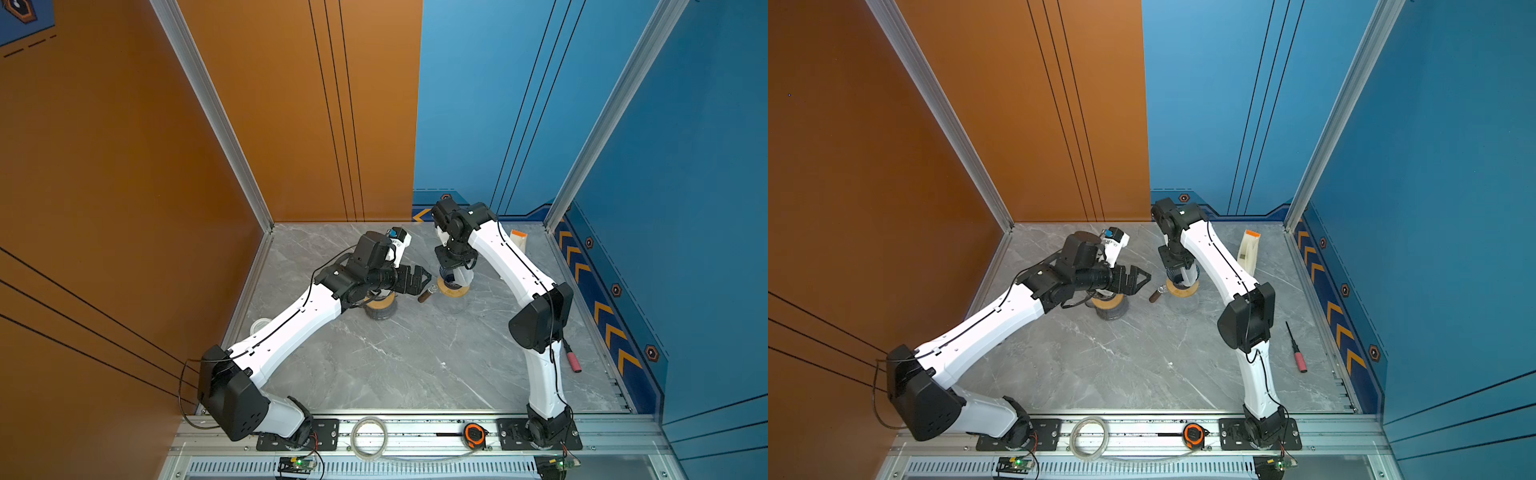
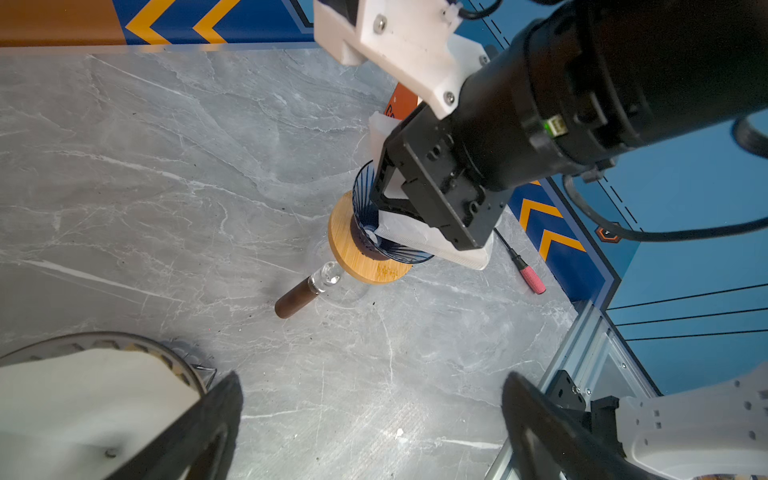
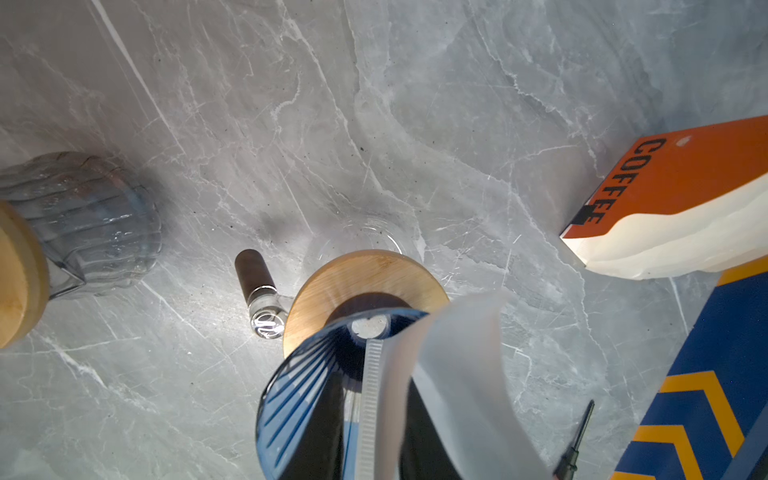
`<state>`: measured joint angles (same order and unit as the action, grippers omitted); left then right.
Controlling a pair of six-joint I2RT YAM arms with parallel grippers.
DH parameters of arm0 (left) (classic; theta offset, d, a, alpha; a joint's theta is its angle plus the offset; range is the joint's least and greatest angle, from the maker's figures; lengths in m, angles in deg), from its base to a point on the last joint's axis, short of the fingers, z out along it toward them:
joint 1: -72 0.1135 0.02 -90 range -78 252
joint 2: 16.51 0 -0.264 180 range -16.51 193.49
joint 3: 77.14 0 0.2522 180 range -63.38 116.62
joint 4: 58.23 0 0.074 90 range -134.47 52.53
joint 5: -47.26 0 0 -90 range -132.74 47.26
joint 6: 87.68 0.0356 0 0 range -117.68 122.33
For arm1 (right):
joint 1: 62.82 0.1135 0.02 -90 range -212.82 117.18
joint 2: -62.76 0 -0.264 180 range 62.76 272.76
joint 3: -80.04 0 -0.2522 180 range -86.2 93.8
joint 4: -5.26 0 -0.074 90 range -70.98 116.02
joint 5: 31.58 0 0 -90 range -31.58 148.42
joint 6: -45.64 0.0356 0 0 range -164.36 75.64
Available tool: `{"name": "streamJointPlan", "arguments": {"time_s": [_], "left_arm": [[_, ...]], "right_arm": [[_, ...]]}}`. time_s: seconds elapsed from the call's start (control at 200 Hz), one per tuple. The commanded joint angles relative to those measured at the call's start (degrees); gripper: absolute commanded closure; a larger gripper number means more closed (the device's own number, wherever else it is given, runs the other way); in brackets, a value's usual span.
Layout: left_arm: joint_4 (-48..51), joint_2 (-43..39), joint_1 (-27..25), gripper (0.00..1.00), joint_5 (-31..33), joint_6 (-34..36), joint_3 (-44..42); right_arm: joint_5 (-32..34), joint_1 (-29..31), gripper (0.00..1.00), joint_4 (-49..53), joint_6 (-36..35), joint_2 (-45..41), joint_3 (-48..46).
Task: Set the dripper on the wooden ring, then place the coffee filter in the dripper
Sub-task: 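Lower the white filter into the blue dripper with the right gripper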
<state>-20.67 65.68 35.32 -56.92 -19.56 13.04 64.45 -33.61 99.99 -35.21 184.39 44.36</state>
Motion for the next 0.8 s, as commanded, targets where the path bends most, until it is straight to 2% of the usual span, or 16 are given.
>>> {"name": "streamJointPlan", "arguments": {"time_s": [0.0, 0.295, 0.796], "left_arm": [[0.82, 0.38, 0.51, 0.02, -1.17, 0.18, 0.57], [1.34, 1.08, 0.51, 0.02, -0.60, -0.09, 2.37], [1.46, 4.05, -0.01, 0.02, -2.30, -0.43, 6.11]], "right_arm": [[-2.46, 0.14, 0.73, -0.12, 1.57, -2.40, 1.14], [-3.47, 0.32, 0.62, -1.26, 2.41, -6.88, 0.92], [-0.31, -0.54, 0.57, -4.25, 2.73, -13.05, -1.60]]}}
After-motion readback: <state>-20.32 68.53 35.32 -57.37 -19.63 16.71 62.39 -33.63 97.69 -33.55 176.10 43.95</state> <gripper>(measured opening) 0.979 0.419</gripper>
